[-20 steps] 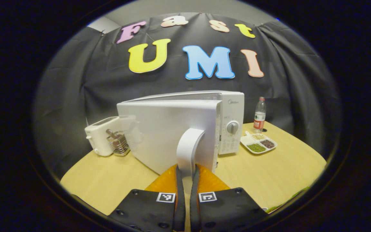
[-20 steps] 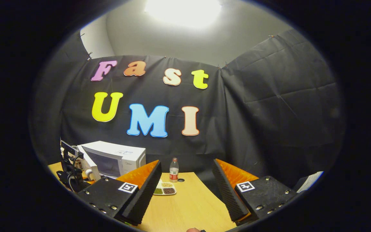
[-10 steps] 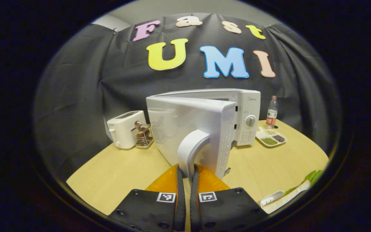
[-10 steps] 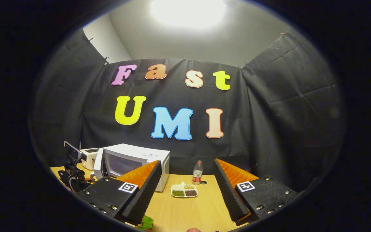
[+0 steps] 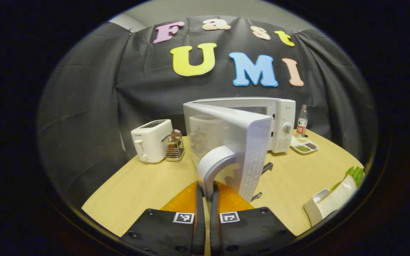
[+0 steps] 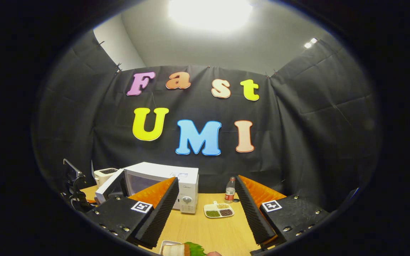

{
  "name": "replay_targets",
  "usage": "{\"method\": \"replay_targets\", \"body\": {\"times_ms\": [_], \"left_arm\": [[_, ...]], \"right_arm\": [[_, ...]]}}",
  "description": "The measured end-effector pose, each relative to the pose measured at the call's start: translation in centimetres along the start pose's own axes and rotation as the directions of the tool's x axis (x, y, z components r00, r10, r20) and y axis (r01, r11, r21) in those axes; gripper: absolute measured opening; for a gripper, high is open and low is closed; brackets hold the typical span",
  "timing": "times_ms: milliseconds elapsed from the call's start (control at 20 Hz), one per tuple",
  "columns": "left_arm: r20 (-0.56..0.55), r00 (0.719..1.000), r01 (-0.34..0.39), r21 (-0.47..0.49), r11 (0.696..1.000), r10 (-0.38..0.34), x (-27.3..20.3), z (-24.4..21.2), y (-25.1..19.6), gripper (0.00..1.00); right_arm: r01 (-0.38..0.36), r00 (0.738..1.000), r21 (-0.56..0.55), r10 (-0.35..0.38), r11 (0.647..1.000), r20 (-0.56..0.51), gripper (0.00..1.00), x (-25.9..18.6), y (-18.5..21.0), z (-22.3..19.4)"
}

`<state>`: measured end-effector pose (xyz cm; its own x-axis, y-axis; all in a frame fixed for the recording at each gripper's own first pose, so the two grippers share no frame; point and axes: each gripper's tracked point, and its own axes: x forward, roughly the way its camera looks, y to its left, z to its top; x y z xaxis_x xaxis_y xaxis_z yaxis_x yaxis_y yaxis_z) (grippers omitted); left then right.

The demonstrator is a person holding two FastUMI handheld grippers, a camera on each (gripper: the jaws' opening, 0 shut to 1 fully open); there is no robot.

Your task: Open the microwave oven with the left hand, put the food in, and close the microwave oven.

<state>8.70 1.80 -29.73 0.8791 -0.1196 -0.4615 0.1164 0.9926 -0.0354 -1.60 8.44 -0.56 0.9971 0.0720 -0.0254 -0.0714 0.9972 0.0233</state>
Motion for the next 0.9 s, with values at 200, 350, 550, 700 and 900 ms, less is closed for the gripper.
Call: {"method": "replay_targets", "body": {"times_ms": [200, 350, 550, 700, 900], "left_arm": [[-0.004, 0.998, 0.057, 0.003, 0.998, -0.057, -0.3, -0.5, 2.5, 0.12], [0.004, 0.996, 0.085, -0.001, 0.996, -0.085, -0.2, -0.7, 4.1, 0.12], [-0.002, 0.994, 0.113, -0.032, 0.993, -0.113, -0.3, -1.2, 6.2, 0.17], [-0.006, 0.994, 0.107, -0.040, 0.993, -0.107, -0.7, -1.6, 7.7, 0.20], [-0.020, 0.997, 0.077, -0.064, 0.995, -0.079, -1.5, -1.7, 9.8, 0.35]], "right_arm": [[0.017, 1.000, 0.016, -0.017, 1.000, 0.001, 0.96, -0.4, 3.2, 0.3], [0.026, 1.000, 0.014, -0.026, 1.000, 0.003, 0.96, -0.6, 5.3, 0.5], [0.047, 0.999, 0.026, -0.047, 0.999, -0.009, 0.95, -1.2, 7.1, 0.2], [0.062, 0.998, 0.050, -0.061, 0.997, -0.022, 0.96, -1.5, 7.9, 0.0], [0.060, 0.998, 0.058, -0.058, 0.997, -0.030, 0.96, -1.7, 8.3, 0.0]]}}
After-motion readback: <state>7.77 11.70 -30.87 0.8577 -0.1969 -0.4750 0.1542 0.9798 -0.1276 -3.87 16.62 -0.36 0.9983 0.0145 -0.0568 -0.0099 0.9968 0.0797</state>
